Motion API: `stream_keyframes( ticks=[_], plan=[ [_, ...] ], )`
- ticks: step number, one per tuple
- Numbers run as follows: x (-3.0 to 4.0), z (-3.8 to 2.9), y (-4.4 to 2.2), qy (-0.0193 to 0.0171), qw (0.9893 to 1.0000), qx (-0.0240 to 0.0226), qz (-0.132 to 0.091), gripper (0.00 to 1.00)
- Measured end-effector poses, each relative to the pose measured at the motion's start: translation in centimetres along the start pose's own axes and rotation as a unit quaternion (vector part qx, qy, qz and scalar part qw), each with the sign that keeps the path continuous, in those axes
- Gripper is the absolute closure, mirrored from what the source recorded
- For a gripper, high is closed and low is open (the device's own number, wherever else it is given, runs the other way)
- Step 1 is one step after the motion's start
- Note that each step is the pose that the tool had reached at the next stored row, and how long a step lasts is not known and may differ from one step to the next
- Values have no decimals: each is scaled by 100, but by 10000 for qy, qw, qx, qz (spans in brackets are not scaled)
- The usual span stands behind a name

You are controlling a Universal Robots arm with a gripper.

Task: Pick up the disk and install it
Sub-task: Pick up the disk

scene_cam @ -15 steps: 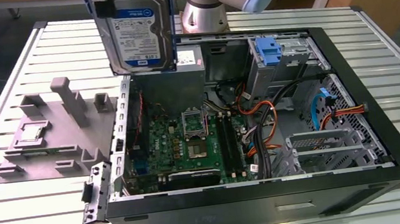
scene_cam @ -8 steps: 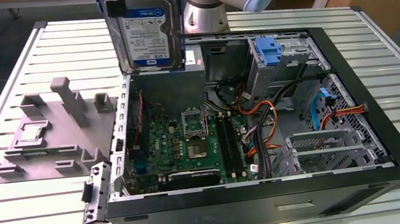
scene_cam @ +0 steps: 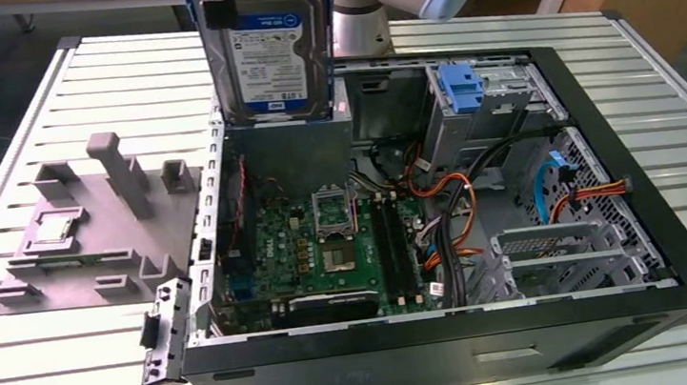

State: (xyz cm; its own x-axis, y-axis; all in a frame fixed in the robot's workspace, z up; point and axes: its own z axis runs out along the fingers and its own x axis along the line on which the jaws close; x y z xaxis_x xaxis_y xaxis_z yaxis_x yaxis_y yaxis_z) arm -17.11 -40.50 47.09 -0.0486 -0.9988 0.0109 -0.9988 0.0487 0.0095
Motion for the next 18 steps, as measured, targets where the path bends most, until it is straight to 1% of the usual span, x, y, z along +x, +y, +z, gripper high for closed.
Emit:
stream_keyframes(
  ticks=[3, 5, 18],
  plan=[
    [-3, 1, -50, 0, 10000, 0, 0, 64],
    [-3, 1, -69, 0, 10000, 0, 0, 64],
    [0, 1, -74, 0, 10000, 0, 0, 64]
  ],
)
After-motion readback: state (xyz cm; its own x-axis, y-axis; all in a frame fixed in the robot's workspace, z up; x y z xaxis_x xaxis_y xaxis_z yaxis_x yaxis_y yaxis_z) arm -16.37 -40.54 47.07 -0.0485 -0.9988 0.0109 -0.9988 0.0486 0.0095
